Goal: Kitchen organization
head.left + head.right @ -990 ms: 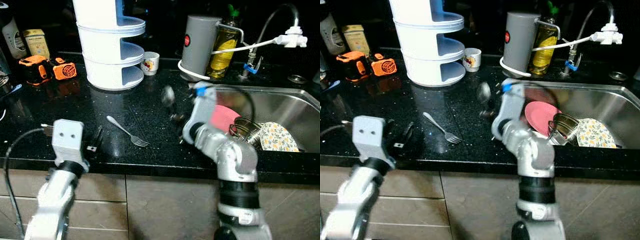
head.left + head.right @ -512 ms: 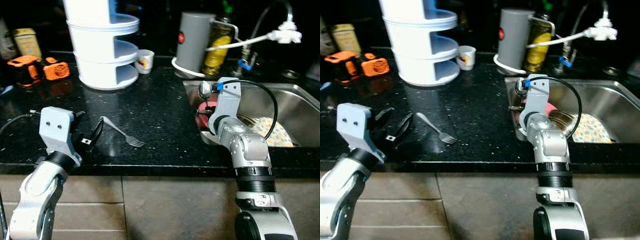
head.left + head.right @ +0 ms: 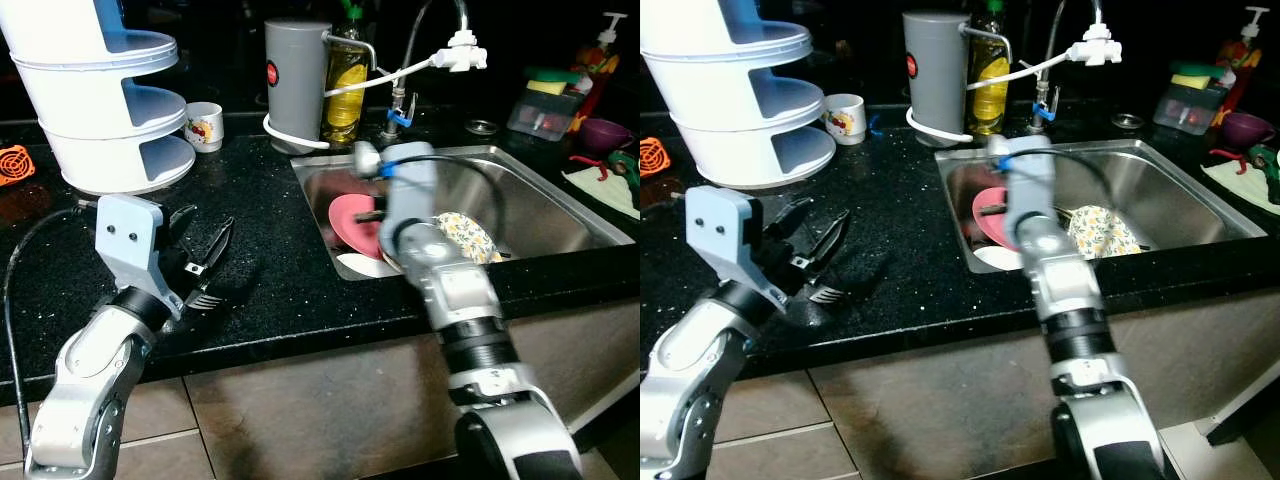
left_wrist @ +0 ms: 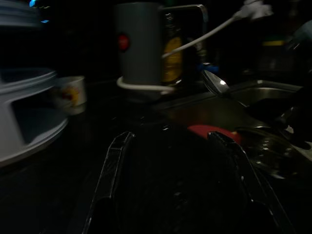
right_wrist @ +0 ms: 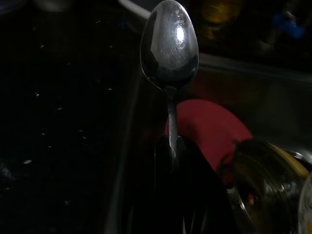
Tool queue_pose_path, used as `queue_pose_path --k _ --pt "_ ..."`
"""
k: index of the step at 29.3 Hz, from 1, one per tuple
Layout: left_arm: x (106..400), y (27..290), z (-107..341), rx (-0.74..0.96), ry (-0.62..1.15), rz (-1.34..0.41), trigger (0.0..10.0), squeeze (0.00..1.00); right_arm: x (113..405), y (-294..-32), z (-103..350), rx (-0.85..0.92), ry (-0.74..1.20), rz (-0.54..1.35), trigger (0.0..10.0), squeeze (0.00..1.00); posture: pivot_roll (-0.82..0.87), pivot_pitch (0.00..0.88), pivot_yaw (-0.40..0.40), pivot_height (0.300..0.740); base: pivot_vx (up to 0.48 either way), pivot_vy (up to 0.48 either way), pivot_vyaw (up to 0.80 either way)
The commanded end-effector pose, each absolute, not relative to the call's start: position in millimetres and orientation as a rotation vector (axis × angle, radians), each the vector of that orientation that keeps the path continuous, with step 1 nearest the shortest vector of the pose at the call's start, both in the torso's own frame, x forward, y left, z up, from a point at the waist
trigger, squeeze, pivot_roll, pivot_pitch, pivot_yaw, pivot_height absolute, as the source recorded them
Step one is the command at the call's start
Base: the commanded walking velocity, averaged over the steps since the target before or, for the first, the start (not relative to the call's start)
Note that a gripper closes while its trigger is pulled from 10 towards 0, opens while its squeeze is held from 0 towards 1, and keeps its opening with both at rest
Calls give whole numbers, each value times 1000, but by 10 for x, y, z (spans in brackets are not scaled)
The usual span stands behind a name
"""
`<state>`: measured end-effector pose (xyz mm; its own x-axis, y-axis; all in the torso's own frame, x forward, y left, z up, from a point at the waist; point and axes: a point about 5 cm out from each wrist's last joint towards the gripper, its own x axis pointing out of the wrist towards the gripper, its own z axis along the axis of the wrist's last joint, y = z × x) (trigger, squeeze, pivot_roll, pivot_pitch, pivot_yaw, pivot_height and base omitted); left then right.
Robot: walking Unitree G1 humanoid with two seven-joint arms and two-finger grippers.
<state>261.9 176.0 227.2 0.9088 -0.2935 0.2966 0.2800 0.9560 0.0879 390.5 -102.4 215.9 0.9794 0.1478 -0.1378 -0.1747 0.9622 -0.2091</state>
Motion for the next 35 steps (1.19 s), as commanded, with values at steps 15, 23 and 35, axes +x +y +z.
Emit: queue_pose_path --k 15,23,35 --pt "2591 1617 2292 15 -311 -324 10000 0 4064 -1312 2048 -310 102 -10 10000 753 45 0 -84 740 0 0 0" --pt "2653 1944 2310 149 -315 -3 10000 0 3713 -747 2203 72 -144 509 10000 0 47 0 -82 740 0 0 0" --pt "2396 2560 2133 361 -188 470 10000 0 3482 -481 2131 -45 -165 720 10000 0 61 0 -92 740 0 0 754"
